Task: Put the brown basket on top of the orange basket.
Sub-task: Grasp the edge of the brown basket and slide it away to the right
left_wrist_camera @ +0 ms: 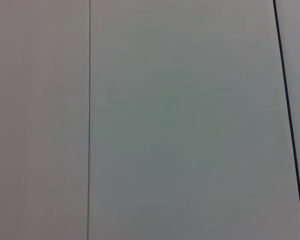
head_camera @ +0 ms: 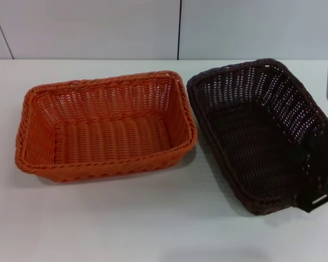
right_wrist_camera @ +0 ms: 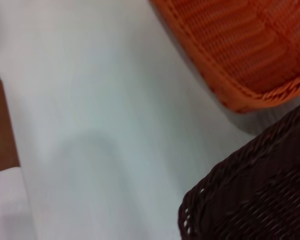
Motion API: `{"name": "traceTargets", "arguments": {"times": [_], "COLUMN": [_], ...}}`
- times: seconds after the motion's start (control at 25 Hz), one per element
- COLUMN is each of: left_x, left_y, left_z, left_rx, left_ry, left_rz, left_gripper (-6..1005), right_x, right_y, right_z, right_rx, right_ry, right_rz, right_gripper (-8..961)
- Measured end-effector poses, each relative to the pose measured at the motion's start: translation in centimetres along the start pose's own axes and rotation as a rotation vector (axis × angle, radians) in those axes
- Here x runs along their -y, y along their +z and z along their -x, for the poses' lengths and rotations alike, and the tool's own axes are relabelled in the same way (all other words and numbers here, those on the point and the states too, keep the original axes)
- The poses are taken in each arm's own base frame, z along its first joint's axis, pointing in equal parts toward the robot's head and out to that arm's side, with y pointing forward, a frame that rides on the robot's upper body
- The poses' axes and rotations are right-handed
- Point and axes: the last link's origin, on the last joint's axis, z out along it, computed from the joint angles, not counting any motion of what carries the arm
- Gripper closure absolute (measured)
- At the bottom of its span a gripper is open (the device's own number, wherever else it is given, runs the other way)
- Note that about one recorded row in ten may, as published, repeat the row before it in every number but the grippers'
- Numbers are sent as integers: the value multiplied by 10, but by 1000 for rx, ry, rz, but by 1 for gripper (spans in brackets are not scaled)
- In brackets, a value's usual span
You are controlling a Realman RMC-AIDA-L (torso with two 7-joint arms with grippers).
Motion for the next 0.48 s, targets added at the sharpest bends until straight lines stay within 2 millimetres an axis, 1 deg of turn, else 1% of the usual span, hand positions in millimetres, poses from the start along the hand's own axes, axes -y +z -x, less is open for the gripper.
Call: {"name": "traceTargets", "arguments": {"times": [0.08,0.12,0.28,0.32,0.48], "left_x": [0,0,1,1,0], "left_y": [-1,-1,-2,-2,-2], "left_z": [1,1,1,1,0], "left_rx": [4,4,5,5,3], "left_ry": [0,0,-2,-2,-5], "left_rz": [-1,-1,-2,-2,0], "left_gripper": [216,216,216,216,216], "right_x": [-1,-1,4,4,10], "right_y": [6,6,24,24,37], "right_z": [-4,-4,-7,-7,-7], "right_rx": [-18,-18,-55,-55,-98], "right_ry": [11,11,36,36,39], "right_rz": [33,33,68,68,50], "right_gripper": [170,170,173,173,176]}}
